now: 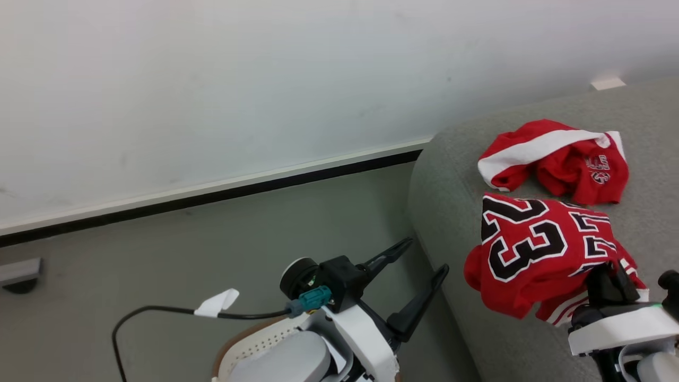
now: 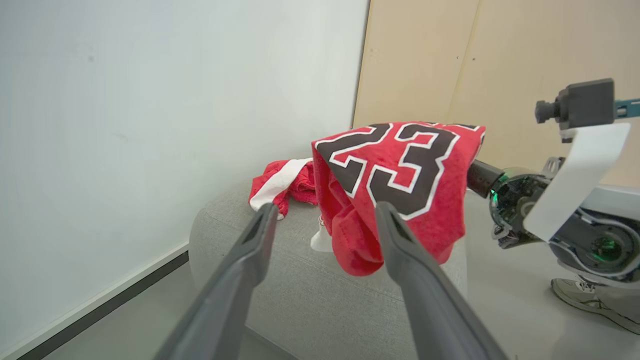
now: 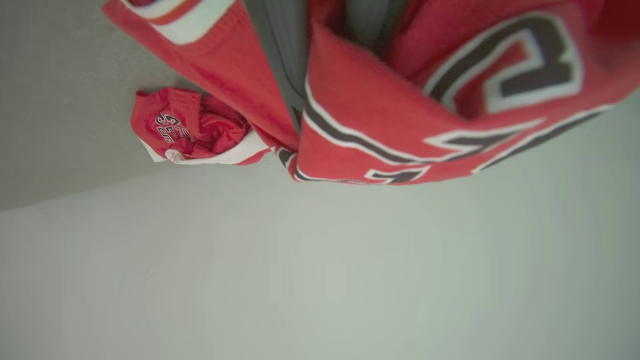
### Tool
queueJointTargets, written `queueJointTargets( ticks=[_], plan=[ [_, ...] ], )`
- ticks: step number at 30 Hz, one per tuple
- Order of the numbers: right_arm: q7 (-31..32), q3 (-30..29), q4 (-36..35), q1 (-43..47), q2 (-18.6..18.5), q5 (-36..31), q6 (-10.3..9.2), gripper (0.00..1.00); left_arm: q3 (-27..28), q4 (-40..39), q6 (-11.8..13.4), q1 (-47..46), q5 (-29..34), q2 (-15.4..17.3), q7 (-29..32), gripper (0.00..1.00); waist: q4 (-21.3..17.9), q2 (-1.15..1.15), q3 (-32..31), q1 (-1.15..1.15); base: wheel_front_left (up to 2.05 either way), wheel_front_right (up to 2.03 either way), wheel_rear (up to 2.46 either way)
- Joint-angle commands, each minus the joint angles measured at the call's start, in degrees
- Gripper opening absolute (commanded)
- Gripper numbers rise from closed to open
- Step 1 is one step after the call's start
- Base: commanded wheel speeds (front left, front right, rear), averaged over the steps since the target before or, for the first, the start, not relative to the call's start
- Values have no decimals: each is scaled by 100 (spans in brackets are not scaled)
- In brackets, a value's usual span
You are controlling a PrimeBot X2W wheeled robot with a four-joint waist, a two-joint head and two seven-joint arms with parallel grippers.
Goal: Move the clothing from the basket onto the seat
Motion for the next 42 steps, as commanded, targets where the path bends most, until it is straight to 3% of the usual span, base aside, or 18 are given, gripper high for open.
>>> queueJointTargets(
  ticks=[1, 12, 23, 31, 35, 42],
  plan=[
    [-18, -68, -90, 157, 89, 19, -13, 0, 40, 2, 4, 113, 84, 30, -4, 100, -278, 0, 90, 0, 0, 0, 0],
    [-19, -263, -448, 472, 274, -58, -13, 0, 343, -96, -103, 350, 430, 32, -7, 100, -722, 0, 224, 0, 0, 0, 0],
    [-19, -458, -446, -262, 43, 138, -13, 0, 467, -144, -233, 141, 728, 95, -8, 100, -588, 0, 950, 0, 0, 0, 0],
    [-18, -1175, -102, -1443, -806, 165, -13, 0, 451, -265, -298, -351, 902, 368, 101, 100, -58, 0, 2150, 0, 0, 0, 0],
    [-18, -1995, 53, -1812, -1321, -99, -13, 0, 508, -400, -284, -584, 948, 507, 173, 100, 298, 0, 2737, 0, 0, 0, 0],
    [36, -2785, 700, -2049, -1779, -392, -13, 0, 666, -598, -217, -803, 966, 760, 225, 100, 696, 0, 3464, 0, 0, 0, 0]
  ],
)
